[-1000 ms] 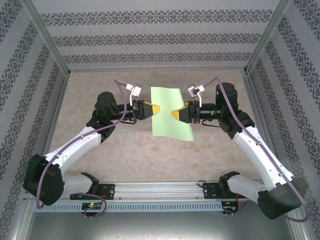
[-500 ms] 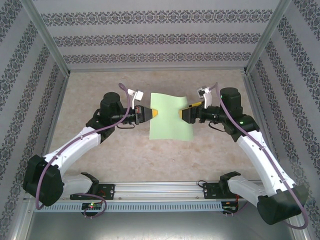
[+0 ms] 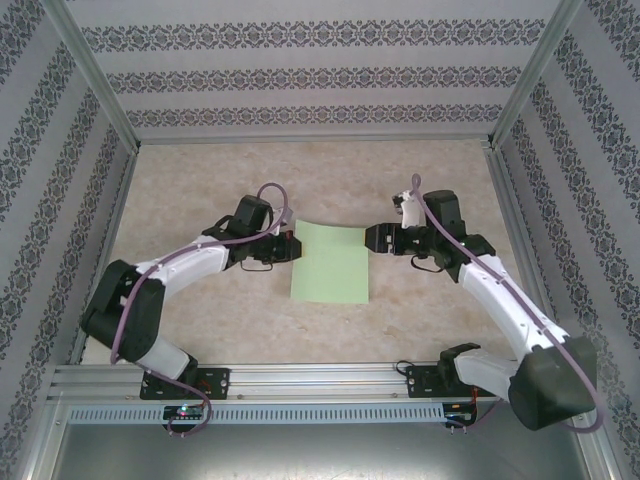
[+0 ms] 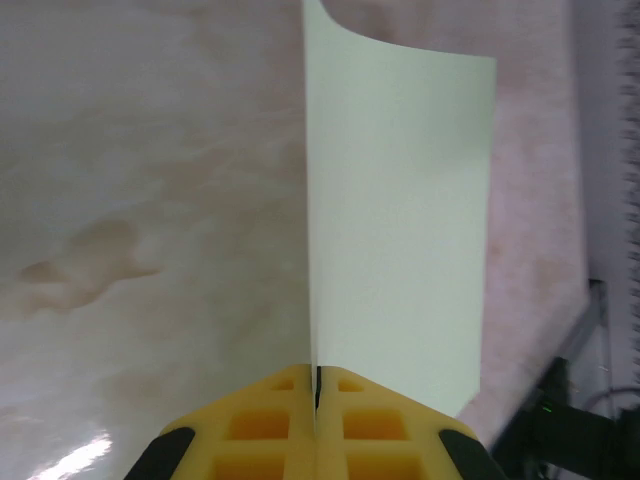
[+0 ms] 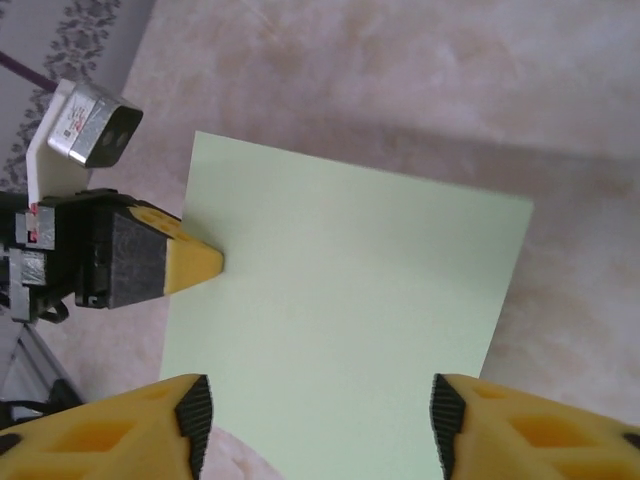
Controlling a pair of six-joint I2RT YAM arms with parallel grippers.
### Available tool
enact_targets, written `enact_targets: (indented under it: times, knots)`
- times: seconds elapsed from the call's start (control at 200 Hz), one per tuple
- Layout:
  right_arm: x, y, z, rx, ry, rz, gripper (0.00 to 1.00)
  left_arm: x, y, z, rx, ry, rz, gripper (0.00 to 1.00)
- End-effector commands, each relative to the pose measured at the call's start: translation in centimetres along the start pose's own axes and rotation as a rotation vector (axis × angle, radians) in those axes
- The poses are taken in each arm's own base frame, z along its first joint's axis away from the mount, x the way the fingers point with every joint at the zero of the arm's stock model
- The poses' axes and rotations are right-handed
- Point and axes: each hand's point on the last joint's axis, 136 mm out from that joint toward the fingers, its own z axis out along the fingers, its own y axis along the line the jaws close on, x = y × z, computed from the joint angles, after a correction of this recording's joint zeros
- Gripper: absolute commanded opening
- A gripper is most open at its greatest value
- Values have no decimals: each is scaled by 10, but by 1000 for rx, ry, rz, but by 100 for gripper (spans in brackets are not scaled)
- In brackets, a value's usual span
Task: Fold a paper plane with a square sheet of paper (fold left side to right side)
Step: Place a square sheet of paper at the center of the table, then first fold in half a square sheet of paper at the center of the table.
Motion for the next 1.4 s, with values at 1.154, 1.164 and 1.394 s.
enact_targets:
  times: [1.154,1.164,1.394]
  knots:
    - [102,-76,126,210,372,195,0,-13,-39,10,140,27,-70,42]
    - [102,-76,126,209,371,193,0,-13,-40,11,144,30,-71,42]
    - [91,-63,125,152,325,185,5,-14,-50,36,194,59,-82,54]
